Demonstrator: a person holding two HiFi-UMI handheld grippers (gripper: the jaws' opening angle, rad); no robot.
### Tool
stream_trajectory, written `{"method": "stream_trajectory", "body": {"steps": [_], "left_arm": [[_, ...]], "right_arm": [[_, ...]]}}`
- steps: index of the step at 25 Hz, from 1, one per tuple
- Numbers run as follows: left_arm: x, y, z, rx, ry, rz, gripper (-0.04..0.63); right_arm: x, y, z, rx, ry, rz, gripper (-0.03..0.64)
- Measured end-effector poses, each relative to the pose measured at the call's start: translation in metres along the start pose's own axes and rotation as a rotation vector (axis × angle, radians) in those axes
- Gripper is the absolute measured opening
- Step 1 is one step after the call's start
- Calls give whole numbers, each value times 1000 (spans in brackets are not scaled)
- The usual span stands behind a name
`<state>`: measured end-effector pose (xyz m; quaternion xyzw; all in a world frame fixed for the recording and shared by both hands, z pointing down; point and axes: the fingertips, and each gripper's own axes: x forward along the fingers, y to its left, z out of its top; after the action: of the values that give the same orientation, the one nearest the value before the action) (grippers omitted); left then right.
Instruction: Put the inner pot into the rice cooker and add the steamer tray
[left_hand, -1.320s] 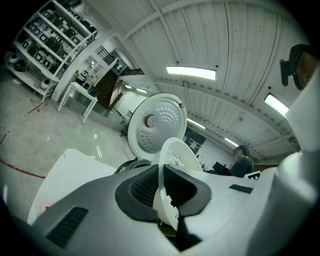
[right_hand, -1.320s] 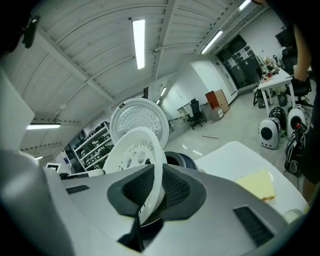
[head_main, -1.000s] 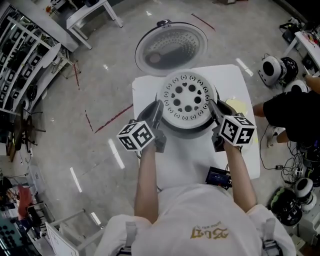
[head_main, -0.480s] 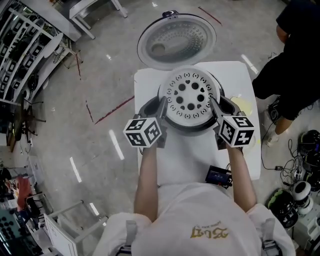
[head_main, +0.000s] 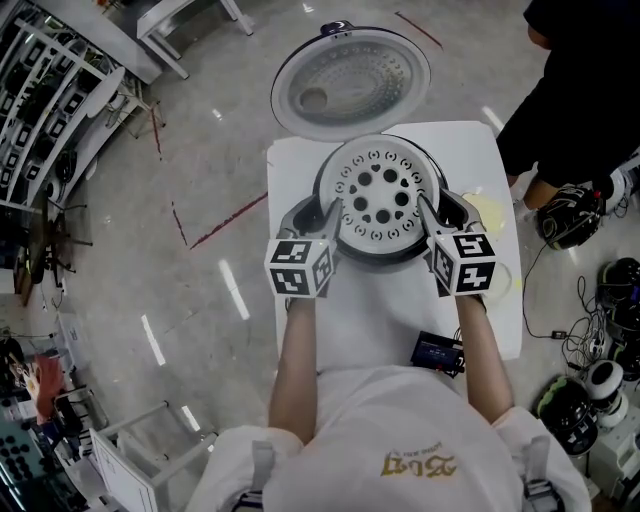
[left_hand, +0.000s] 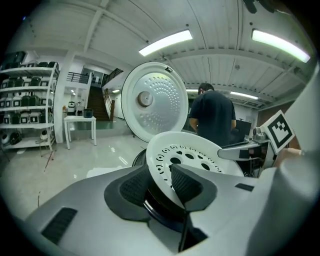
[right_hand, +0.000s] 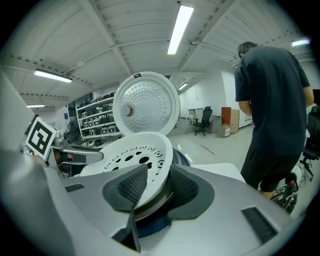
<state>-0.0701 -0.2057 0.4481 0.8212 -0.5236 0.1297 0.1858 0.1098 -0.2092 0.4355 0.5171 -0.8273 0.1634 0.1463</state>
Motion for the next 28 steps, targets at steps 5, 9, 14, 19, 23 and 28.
{"method": "stream_trajectory", "body": {"steps": [5,9,14,19,23,28], "left_arm": [[0,2,0,80,17,32,172],[9,2,-7,165,54,64,240],[5,6,-8,157,55,60,254],[-3,3,-8,158,40,56,258],[-12,-5,-2,91,-2,15,243],[-27,-14,5,-50,-68,-55,209]], "right_arm": [[3,4,2,-32,5,-11,146],[7,-3,-1,-33,11,-14,164],[6,3,1,-101,18,-51,181],[-4,5,-2,-89,15,-58,193],[-16,7,-1,-38,-18,-59,187],[-28,16,-2,44,-42,-42,172]]}}
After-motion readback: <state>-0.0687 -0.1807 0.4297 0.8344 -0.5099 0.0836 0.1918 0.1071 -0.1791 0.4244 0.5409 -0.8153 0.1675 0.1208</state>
